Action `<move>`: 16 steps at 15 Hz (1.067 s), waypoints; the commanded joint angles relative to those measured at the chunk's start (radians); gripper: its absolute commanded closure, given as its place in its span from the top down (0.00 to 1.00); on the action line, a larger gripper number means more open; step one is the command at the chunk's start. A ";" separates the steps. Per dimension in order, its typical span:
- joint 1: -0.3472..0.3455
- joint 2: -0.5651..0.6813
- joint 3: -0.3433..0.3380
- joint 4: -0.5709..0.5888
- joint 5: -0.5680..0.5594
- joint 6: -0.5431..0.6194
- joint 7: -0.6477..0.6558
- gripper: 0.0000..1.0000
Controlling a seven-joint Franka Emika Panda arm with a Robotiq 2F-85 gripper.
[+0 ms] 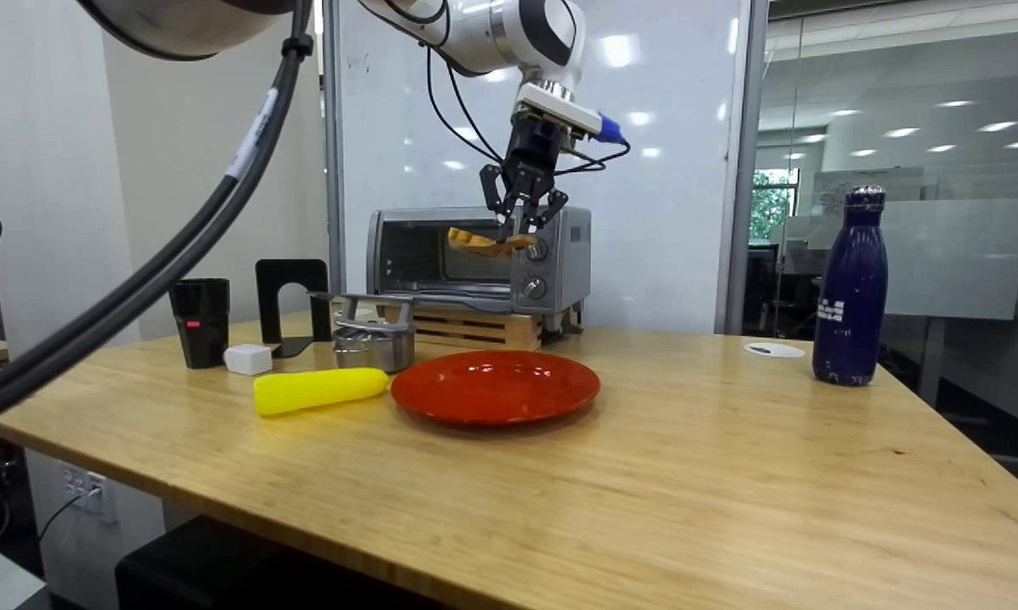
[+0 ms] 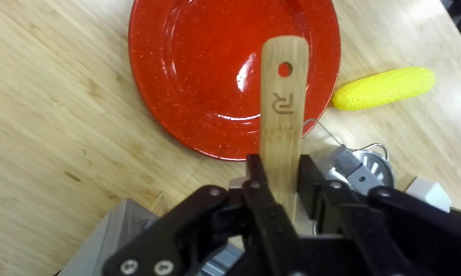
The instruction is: Open the oven, use the spatula to put the slice of bread in the oven, the close the oven
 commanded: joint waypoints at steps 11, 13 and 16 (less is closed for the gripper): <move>0.050 0.016 -0.015 0.032 -0.051 0.194 0.087 0.07; 0.064 0.014 -0.016 0.029 -0.060 0.216 0.097 0.07; 0.079 0.010 -0.016 0.024 -0.073 0.242 0.106 0.07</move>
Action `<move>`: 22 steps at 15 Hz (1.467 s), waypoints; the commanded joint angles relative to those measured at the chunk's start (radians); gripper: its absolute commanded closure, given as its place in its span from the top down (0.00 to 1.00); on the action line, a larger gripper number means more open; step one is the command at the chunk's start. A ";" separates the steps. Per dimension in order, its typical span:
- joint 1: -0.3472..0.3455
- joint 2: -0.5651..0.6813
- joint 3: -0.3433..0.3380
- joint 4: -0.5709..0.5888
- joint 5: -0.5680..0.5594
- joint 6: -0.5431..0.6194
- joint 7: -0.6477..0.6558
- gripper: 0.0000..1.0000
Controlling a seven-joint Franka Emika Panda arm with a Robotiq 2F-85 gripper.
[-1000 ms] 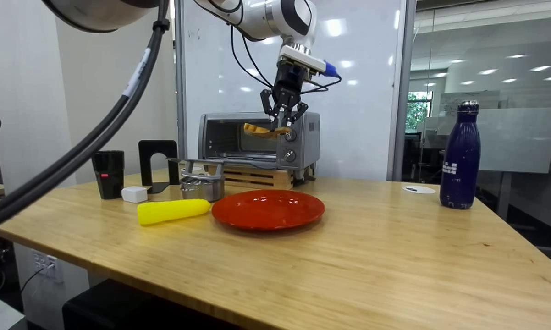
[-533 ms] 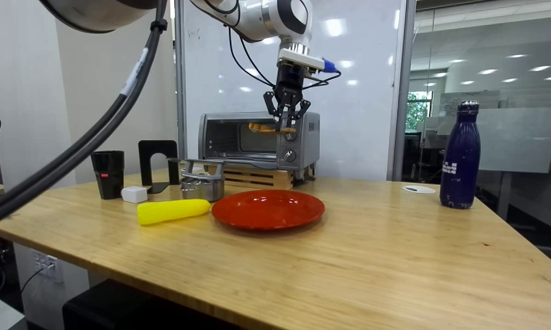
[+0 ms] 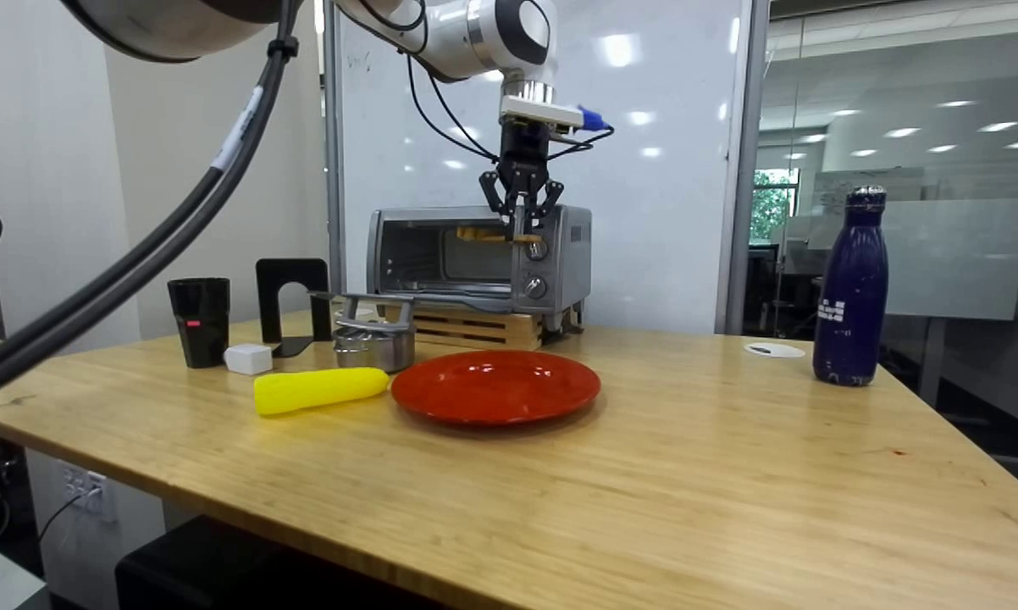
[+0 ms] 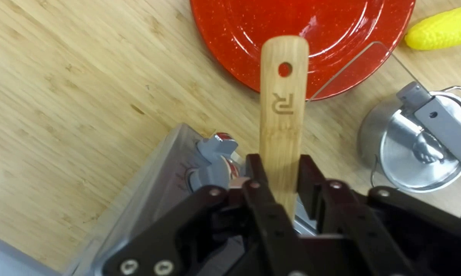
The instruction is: Open the oven, use the spatula to put the slice of bread in the oven, the close the oven
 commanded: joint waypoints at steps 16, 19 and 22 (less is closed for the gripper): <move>0.143 -0.098 -0.012 -0.009 -0.139 0.017 0.049 0.07; 0.151 -0.118 -0.010 -0.016 -0.155 0.003 0.041 0.07; 0.149 -0.141 -0.005 -0.025 -0.154 -0.014 0.033 0.07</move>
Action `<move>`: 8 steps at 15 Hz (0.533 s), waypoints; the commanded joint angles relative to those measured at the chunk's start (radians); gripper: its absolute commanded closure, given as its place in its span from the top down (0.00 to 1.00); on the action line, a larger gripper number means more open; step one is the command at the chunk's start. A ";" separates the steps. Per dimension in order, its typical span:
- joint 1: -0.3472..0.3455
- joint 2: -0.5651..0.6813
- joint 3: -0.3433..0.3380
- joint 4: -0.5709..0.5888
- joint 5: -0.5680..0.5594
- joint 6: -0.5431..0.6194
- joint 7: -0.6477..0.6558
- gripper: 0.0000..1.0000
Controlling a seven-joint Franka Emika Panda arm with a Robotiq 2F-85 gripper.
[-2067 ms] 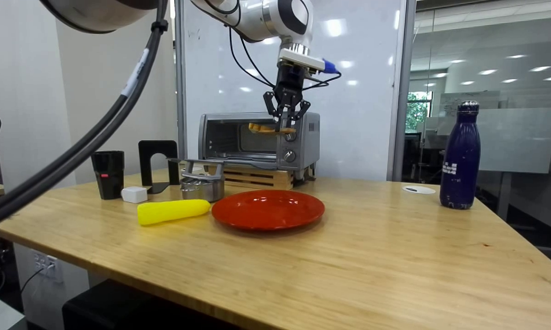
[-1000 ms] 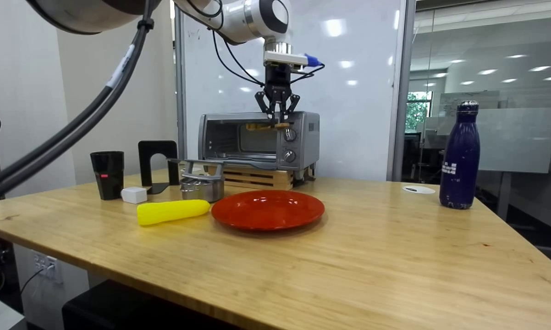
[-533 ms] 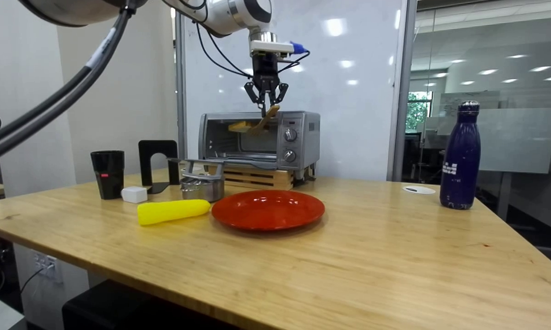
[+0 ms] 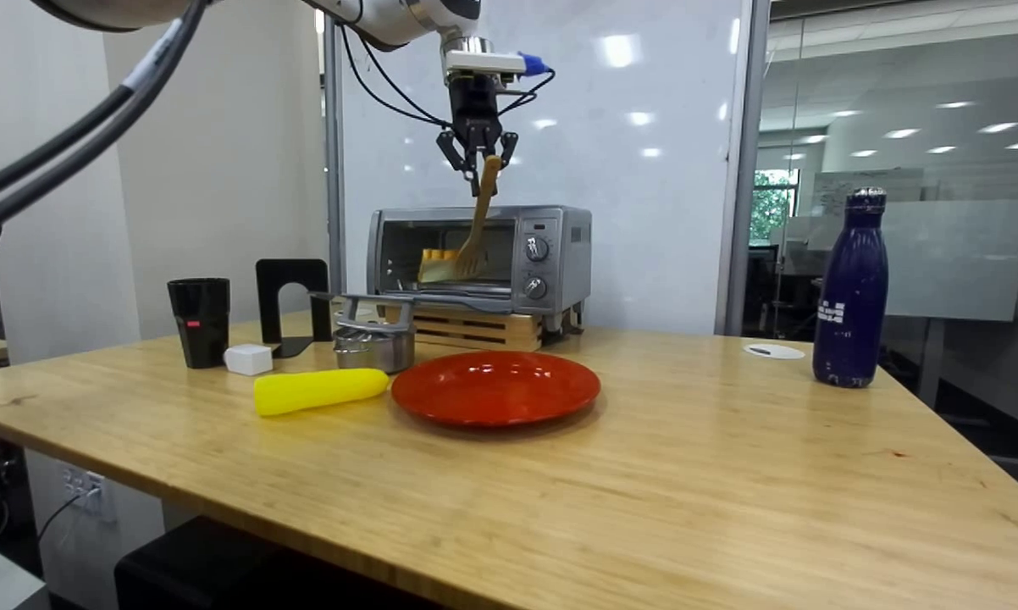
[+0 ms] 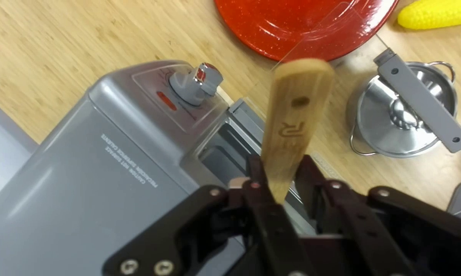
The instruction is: Open the oven, use the spatula to put the slice of bread in the oven, the close the oven
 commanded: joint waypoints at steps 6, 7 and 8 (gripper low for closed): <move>-0.002 -0.078 0.001 -0.050 -0.007 -0.035 -0.019 0.07; -0.004 -0.079 0.002 -0.053 -0.004 -0.038 -0.022 0.07; -0.007 -0.080 0.002 -0.056 -0.003 -0.039 -0.024 0.07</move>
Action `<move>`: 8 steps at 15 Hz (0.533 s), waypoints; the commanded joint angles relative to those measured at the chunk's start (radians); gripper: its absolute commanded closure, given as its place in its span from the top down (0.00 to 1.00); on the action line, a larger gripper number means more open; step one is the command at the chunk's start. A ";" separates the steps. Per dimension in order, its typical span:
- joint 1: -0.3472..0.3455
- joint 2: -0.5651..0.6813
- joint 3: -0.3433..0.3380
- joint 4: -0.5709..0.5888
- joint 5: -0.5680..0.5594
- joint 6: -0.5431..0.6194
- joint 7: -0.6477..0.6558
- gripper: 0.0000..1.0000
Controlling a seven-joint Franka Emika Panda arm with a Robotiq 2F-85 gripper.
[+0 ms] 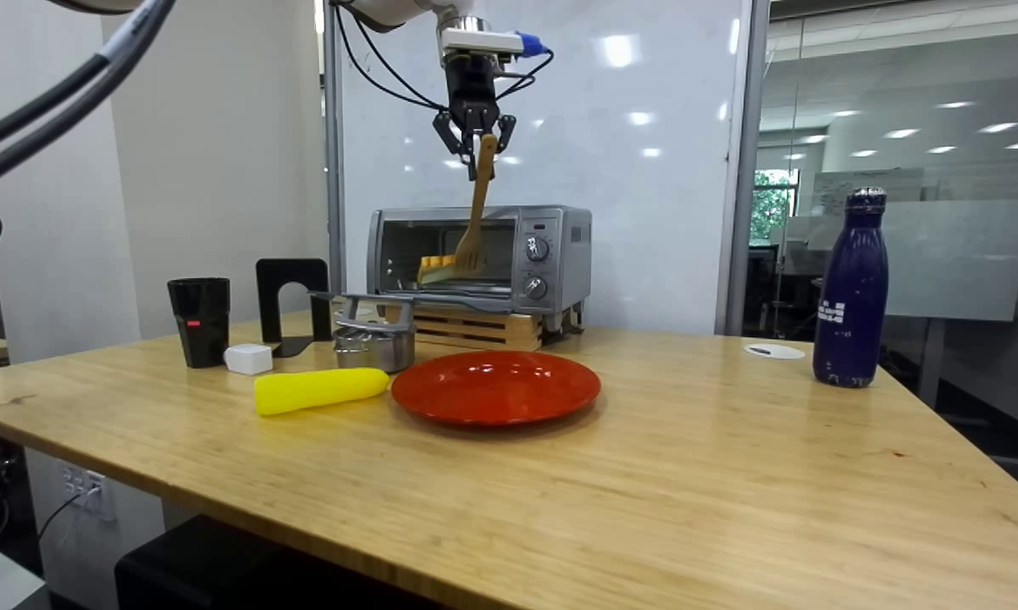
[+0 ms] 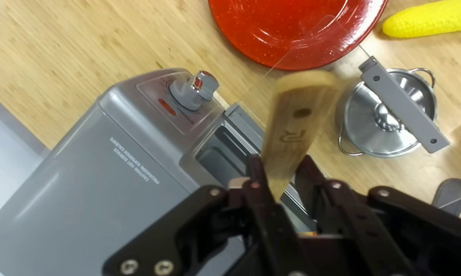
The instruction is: Open the oven, use the spatula to put the slice of bread in the oven, the close the oven
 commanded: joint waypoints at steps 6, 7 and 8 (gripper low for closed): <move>-0.033 -0.043 0.012 -0.058 0.019 0.005 -0.019 0.07; -0.038 -0.043 0.014 -0.058 0.021 0.008 -0.020 0.07; -0.042 -0.044 0.015 -0.057 0.022 0.014 -0.022 0.07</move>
